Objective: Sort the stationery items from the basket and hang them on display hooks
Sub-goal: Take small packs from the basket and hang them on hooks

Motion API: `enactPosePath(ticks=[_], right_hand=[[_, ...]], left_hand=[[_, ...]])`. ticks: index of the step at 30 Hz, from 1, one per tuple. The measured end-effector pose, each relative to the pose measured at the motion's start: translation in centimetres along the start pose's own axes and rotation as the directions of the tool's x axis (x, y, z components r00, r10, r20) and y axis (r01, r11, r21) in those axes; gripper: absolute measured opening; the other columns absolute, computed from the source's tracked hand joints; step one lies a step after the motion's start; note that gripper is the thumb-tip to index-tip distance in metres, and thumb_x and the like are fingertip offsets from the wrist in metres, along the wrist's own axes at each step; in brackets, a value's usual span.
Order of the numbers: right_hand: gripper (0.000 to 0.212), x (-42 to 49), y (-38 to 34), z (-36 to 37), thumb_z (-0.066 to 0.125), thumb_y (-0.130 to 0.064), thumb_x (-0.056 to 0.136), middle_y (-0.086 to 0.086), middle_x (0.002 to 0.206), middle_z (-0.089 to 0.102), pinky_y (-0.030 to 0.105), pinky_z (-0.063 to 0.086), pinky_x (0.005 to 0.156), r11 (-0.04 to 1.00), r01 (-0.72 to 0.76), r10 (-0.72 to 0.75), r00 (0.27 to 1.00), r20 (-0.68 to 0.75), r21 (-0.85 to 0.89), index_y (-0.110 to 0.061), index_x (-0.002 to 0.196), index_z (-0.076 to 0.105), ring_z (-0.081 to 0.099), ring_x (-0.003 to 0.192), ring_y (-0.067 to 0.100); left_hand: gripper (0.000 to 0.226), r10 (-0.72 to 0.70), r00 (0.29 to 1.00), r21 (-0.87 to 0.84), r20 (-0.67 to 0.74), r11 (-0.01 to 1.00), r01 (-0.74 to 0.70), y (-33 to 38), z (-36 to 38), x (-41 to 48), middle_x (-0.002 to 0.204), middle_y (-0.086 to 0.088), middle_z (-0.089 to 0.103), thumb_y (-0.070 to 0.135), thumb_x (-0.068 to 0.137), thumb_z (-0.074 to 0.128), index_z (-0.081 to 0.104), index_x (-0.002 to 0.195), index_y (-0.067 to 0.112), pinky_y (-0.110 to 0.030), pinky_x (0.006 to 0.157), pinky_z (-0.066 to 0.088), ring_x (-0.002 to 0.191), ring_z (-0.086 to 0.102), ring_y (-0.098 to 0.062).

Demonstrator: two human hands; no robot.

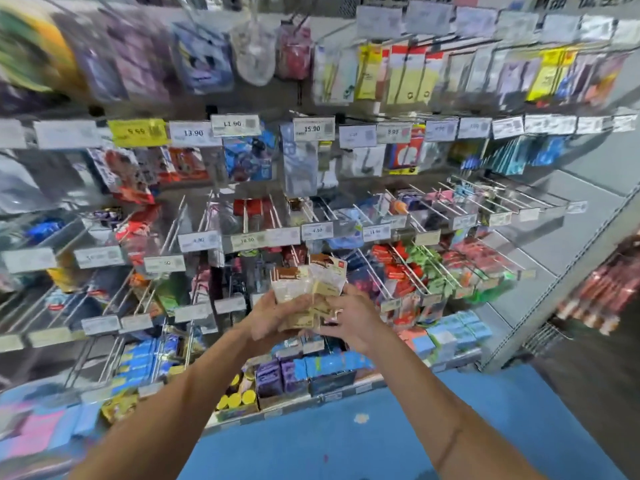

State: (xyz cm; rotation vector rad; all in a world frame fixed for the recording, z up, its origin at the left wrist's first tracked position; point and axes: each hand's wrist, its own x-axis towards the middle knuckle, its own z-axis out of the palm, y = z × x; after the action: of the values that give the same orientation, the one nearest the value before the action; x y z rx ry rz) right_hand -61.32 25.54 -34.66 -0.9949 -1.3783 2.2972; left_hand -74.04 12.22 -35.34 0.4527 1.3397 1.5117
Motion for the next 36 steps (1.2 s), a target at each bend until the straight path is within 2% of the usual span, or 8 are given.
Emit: enactPosePath(ticks=[2,5,9,13,17,24,29,36], right_hand=[[0.027,2.8,-1.2,-1.9,0.054,0.002,0.100,0.013,0.121,0.071,0.065,0.057,0.087,0.999,-0.014,0.013,0.999,0.035,0.031,-0.014,0.121,0.060,0.069,0.108,0.033],[0.028,7.4,-2.8,-5.1,0.057,-0.001,0.099,0.012,0.120,0.073,0.066,0.056,0.088,0.999,-0.052,0.051,0.994,0.094,0.011,-0.019,0.119,0.064,0.068,0.113,0.035],[0.036,11.7,-4.1,-7.8,0.057,0.003,0.096,0.010,0.126,0.059,0.050,0.063,0.079,0.995,-0.075,0.077,0.997,0.023,-0.060,-0.017,0.126,0.056,0.063,0.113,0.031],[0.052,14.2,-3.6,-9.3,0.056,0.000,0.098,-0.014,0.112,0.043,0.038,0.063,0.076,0.974,-0.091,0.101,0.994,0.036,-0.208,-0.039,0.129,0.041,0.055,0.104,0.012],[0.040,16.2,-3.0,-9.9,0.051,0.003,0.094,-0.012,0.109,0.053,0.038,0.061,0.080,0.957,-0.075,0.090,0.995,0.041,-0.282,-0.037,0.098,0.052,0.057,0.104,0.014],[0.040,16.5,-2.8,-8.6,0.053,0.005,0.092,0.005,0.120,0.063,0.041,0.062,0.083,0.954,-0.037,0.055,0.997,0.051,-0.299,-0.030,0.112,0.057,0.063,0.109,0.023],[0.043,18.6,-1.9,-8.2,0.052,0.009,0.093,0.004,0.115,0.067,0.040,0.061,0.083,0.913,0.111,-0.081,0.992,0.092,-0.392,-0.030,0.111,0.057,0.069,0.104,0.023],[0.046,26.2,3.2,-8.0,0.064,0.006,0.092,0.027,0.113,0.063,0.062,0.049,0.103,0.785,0.520,-0.433,0.849,0.304,-0.335,-0.040,0.089,0.068,0.061,0.107,0.049]], left_hand=[[0.075,0.038,0.998,-0.025,-0.048,0.999,-0.039,0.1,0.7,2.8,0.123,-0.024,0.071,0.018,0.089,0.081,0.036,0.146,-0.001,-0.045,0.084,0.057,0.110,0.070,-0.038],[0.047,0.097,0.995,0.040,-0.015,0.995,-0.096,0.1,1.2,6.9,0.122,-0.022,0.072,0.031,0.079,0.091,0.069,0.117,0.014,-0.049,0.088,0.059,0.110,0.071,-0.039],[0.073,0.127,0.978,0.008,-0.167,0.992,-0.128,-0.2,1.4,10.5,0.124,-0.024,0.069,0.017,0.068,0.091,0.056,0.131,0.007,-0.066,0.096,0.053,0.112,0.068,-0.047],[0.074,0.173,0.960,0.125,-0.219,0.981,-0.148,-0.1,1.2,11.9,0.110,-0.022,0.074,0.024,0.056,0.091,0.061,0.120,0.003,-0.057,0.091,0.056,0.104,0.069,-0.047],[0.064,0.265,0.949,0.221,-0.171,0.949,-0.225,1.8,0.6,13.3,0.112,-0.022,0.074,0.024,0.066,0.090,0.064,0.119,0.000,-0.053,0.091,0.057,0.105,0.071,-0.043],[0.047,0.277,0.940,0.193,-0.200,0.952,-0.239,5.1,0.2,13.0,0.112,-0.019,0.076,0.014,0.071,0.088,0.069,0.114,0.009,-0.045,0.085,0.056,0.104,0.073,-0.039],[0.034,0.278,0.955,0.271,-0.098,0.931,-0.244,5.5,0.4,13.3,0.091,0.000,0.080,-0.005,0.084,0.078,0.061,0.103,0.018,-0.020,0.063,0.058,0.083,0.078,-0.017],[0.032,0.632,0.774,0.244,-0.042,0.758,-0.605,1.0,-1.4,16.9,0.088,-0.011,0.077,-0.009,0.072,0.081,0.070,0.095,0.009,-0.033,0.062,0.061,0.077,0.076,-0.026]])
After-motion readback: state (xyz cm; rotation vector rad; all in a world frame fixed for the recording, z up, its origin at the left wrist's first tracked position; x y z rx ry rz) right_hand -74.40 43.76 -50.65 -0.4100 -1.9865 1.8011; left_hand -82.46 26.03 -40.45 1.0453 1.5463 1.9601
